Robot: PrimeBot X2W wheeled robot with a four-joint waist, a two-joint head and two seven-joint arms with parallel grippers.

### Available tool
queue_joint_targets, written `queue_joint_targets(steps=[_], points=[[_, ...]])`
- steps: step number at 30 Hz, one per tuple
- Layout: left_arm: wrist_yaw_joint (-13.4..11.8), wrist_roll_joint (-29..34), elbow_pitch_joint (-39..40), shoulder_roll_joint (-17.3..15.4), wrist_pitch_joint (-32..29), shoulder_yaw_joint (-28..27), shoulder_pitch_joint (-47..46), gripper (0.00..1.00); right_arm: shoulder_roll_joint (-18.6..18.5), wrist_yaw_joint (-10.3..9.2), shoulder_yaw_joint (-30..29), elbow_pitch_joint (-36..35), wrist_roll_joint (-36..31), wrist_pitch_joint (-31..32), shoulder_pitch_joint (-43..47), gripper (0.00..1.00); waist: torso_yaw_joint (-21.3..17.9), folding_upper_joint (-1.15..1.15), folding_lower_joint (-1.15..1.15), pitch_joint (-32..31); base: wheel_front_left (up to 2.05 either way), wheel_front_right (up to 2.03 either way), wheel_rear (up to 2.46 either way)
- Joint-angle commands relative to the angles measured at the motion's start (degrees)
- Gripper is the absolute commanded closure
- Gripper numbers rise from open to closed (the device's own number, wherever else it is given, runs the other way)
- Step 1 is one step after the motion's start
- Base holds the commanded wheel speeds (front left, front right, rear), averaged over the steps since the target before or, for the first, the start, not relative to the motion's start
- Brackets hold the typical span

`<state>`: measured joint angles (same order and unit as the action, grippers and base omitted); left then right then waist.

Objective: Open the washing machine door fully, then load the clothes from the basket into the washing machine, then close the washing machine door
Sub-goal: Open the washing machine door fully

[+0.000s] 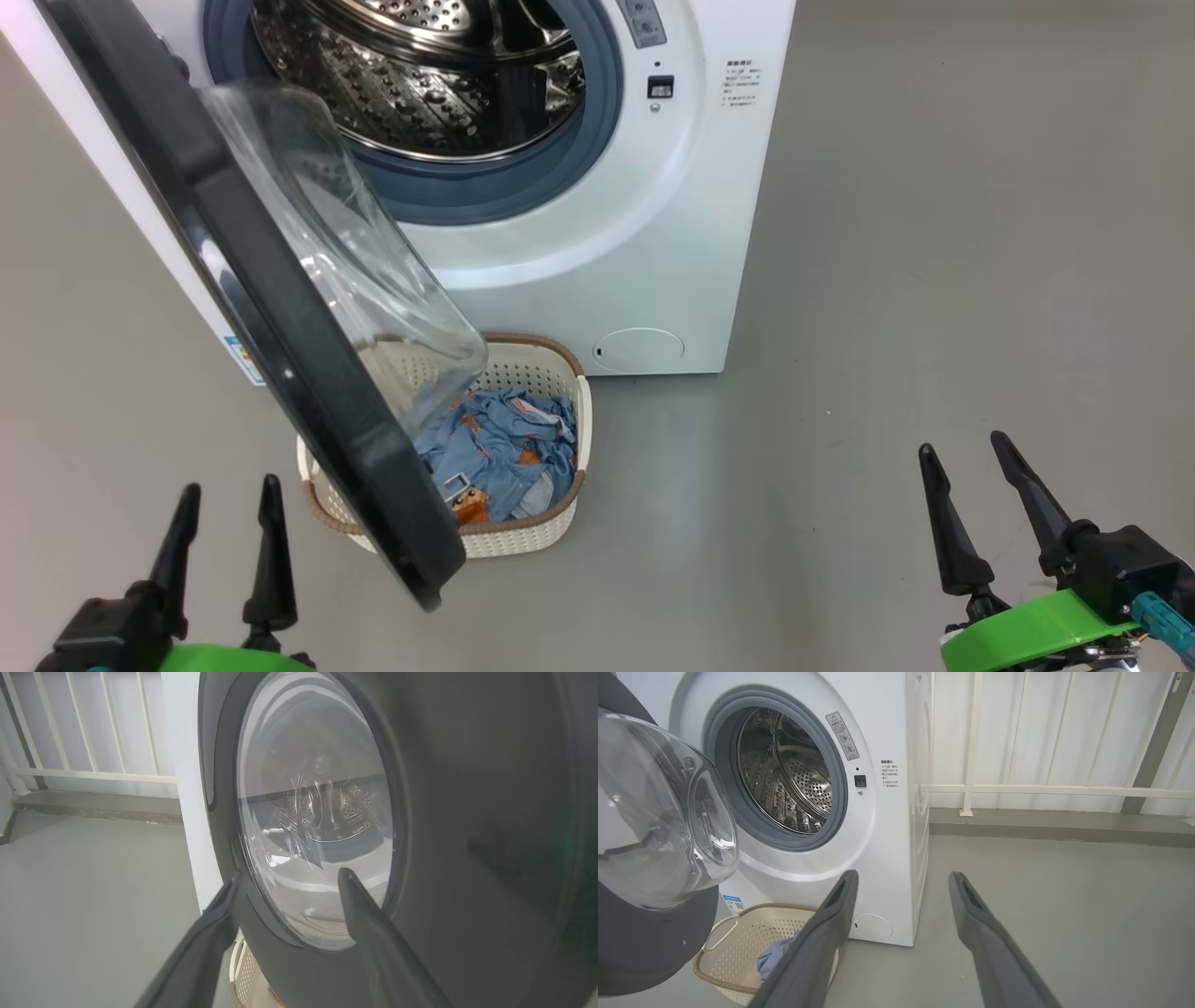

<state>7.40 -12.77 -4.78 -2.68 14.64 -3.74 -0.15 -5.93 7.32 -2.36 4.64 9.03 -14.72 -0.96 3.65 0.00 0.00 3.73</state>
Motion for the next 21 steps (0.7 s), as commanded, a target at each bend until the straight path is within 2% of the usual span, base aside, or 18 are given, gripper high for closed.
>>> queue_joint_targets(steps=[1,21], points=[[0.09,0.37,1.13,-0.61,0.36,-1.52,-1.08,0.00,-0.34,0.17,1.13,-1.37,-0.61,-0.28,-0.63,0.00,0.07,0.00,0.00,0.05,0.00,0.00,0.00],[0.09,-0.62,0.32,-2.17,0.36,1.04,-0.71,0.00,1.13,0.17,-1.34,0.50,-3.18,-0.28,-3.48,0.00,0.66,0.00,0.00,0.81,0.00,0.00,0.00]])
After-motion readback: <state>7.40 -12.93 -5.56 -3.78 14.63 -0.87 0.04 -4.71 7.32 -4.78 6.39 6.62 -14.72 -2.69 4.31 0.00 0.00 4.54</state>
